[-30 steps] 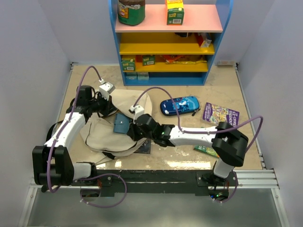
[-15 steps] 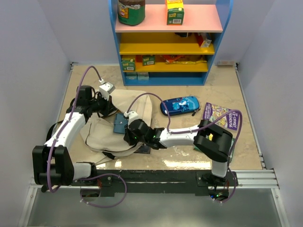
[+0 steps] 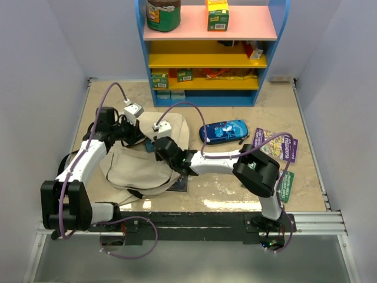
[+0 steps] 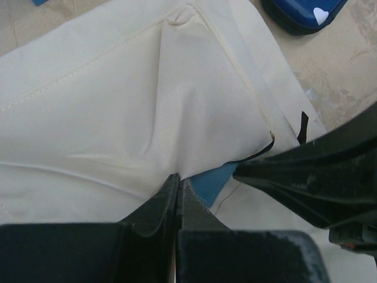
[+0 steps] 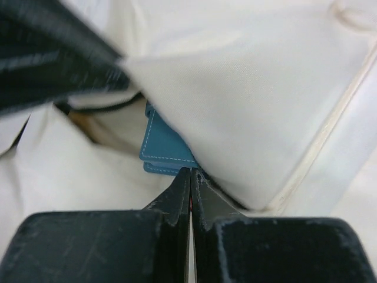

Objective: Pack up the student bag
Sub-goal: Place the personal item in the student bag, then adjust the student bag at the center of the board.

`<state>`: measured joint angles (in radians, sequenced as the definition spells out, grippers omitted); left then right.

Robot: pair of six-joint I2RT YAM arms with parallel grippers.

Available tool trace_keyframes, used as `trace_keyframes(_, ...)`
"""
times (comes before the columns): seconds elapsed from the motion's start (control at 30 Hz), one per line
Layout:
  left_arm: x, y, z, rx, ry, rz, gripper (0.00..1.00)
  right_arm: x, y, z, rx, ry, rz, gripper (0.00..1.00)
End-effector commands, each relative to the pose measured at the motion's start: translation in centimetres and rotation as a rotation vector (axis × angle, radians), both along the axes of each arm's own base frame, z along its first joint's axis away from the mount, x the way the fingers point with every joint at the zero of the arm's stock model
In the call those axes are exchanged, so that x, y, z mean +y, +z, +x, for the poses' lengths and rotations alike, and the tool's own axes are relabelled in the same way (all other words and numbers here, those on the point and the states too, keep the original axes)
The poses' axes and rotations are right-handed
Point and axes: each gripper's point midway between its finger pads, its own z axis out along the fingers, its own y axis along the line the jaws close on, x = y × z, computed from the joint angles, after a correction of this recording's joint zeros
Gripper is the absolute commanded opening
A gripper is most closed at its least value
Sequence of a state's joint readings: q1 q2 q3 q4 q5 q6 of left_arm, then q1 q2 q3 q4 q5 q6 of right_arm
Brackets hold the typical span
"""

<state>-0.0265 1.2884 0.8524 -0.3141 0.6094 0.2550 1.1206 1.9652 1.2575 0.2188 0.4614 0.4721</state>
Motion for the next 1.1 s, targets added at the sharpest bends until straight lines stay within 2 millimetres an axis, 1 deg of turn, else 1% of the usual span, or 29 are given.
trace_keyframes(0.0, -0.2, 1.5, 0.3, -0.05, -0.025, -0.005, 0.0, 0.0, 4.3, 4.8, -0.133, -0.129, 0.07, 0.0)
trace_keyframes(0.03, -0.2, 1.5, 0.2, -0.048, -0.027, -0.006, 0.0, 0.3, 4.1, 5.1, -0.132, -0.13, 0.071, 0.0)
trace_keyframes(0.07, -0.2, 1.6, 0.2, -0.05, -0.027, -0.006, 0.0, 0.5, 3.1, 5.4, -0.124, -0.133, 0.053, 0.0)
trace_keyframes(0.1, -0.3, 1.7, 0.1, -0.051, -0.029, -0.006, 0.0, 1.1, 3.6, 5.8, -0.13, -0.136, 0.068, 0.0)
trace_keyframes(0.13, -0.2, 1.7, 0.1, -0.052, -0.03, -0.004, 0.0, 1.5, 3.3, 5.8, -0.123, -0.132, 0.076, 0.0)
trace_keyframes(0.17, -0.2, 1.8, 0.1, -0.053, -0.029, -0.005, 0.0, 1.9, 2.4, 5.9, -0.114, -0.131, 0.075, 0.0)
trace_keyframes(0.27, -0.3, 1.9, -0.1, -0.056, -0.038, -0.007, 0.0, 3.0, 2.4, 6.2, -0.106, -0.134, 0.112, 0.0)
trace_keyframes(0.33, -0.4, 1.8, -0.2, -0.05, -0.041, -0.01, 0.0, 3.1, 2.0, 6.5, -0.103, -0.147, 0.123, 0.0)
trace_keyframes(0.37, -0.5, 1.8, -0.3, -0.048, -0.045, -0.014, 0.0, 3.3, 2.3, 6.5, -0.11, -0.147, 0.144, 0.0)
trace_keyframes(0.43, -0.6, 1.7, -0.5, -0.04, -0.05, -0.017, 0.0, 2.6, 2.9, 6.1, -0.117, -0.146, 0.153, 0.02)
trace_keyframes(0.47, -0.6, 1.8, -0.4, -0.043, -0.054, -0.017, 0.0, 2.2, 3.3, 6.0, -0.122, -0.153, 0.165, 0.08)
trace_keyframes(0.5, -0.6, 1.6, -0.5, -0.041, -0.06, -0.013, 0.0, 1.2, 3.9, 5.4, -0.114, -0.158, 0.183, 0.17)
trace_keyframes(0.53, -0.6, 1.5, -0.5, -0.037, -0.059, -0.011, 0.0, 0.8, 4.4, 4.9, -0.111, -0.158, 0.199, 0.35)
trace_keyframes(0.57, -0.5, 1.4, -0.5, -0.039, -0.065, -0.005, 0.02, 0.5, 5.2, 4.4, -0.105, -0.146, 0.222, 0.42)
trace_keyframes(0.6, -0.5, 1.2, -0.5, -0.032, -0.068, -0.001, 0.16, -0.7, 4.2, 3.5, -0.091, -0.144, 0.209, 0.46)
trace_keyframes(0.63, -0.5, 1.1, -0.5, -0.031, -0.074, 0.002, 0.23, -1.1, 6.2, 2.7, -0.106, -0.136, 0.255, 0.52)
trace_keyframes(0.67, -0.6, 1.2, -0.6, -0.036, -0.094, 0.007, 0.27, -1.4, 6.4, 2.2, -0.103, -0.12, 0.264, 0.53)
trace_keyframes(0.7, -0.4, 1.4, -0.7, -0.029, -0.094, 0.01, 0.32, -2.2, 5.3, 1.6, -0.085, -0.118, 0.246, 0.53)
trace_keyframes(0.73, -0.3, 1.7, -0.6, -0.036, -0.094, 0.013, 0.33, -2.6, 5.9, 1.3, -0.086, -0.12, 0.259, 0.53)
trace_keyframes(0.77, -0.2, 2.0, -0.5, -0.039, -0.095, 0.007, 0.35, -3.3, 5.0, 0.9, -0.07, -0.121, 0.234, 0.52)
trace_keyframes(0.8, 0.7, 2.9, 0.0, -0.05, -0.073, -0.003, 0.37, -3.7, 5.0, 0.7, -0.066, -0.122, 0.232, 0.52)
trace_keyframes(0.83, 1.1, 3.4, 0.1, -0.051, -0.069, -0.014, 0.4, -3.9, 5.7, 0.4, -0.07, -0.113, 0.247, 0.52)
trace_keyframes(0.87, 1.3, 3.8, -0.2, -0.04, -0.081, -0.029, 0.45, -4.3, 5.5, 0.3, -0.07, -0.111, 0.238, 0.52)
trace_keyframes(0.9, 2.7, 5.0, 0.6, -0.06, -0.046, -0.03, 0.45, -4.3, 5.7, 0.0, -0.07, -0.099, 0.238, 0.52)
trace_keyframes(0.93, 3.5, 5.3, 0.8, -0.064, -0.027, -0.031, 0.46, -4.2, 6.0, 0.0, -0.073, -0.09, 0.238, 0.52)
trace_keyframes(0.97, 4.1, 5.8, 0.9, -0.071, -0.015, -0.048, 0.47, -3.5, 7.1, 0.2, -0.088, -0.078, 0.252, 0.52)
trace_keyframes(1.0, 6.3, 6.2, 1.5, -0.083, 0.042, -0.052, 0.49, -3.2, 7.6, 0.5, -0.103, -0.066, 0.236, 0.54)
trace_keyframes(1.03, 7.4, 6.4, 1.7, -0.083, 0.071, -0.058, 0.5, -2.7, 7.6, 0.5, -0.101, -0.05, 0.21, 0.55)
trace_keyframes(1.07, 8.2, 6.4, 1.7, -0.079, 0.087, -0.068, 0.51, -1.5, 9.2, 1.0, -0.122, -0.036, 0.227, 0.57)
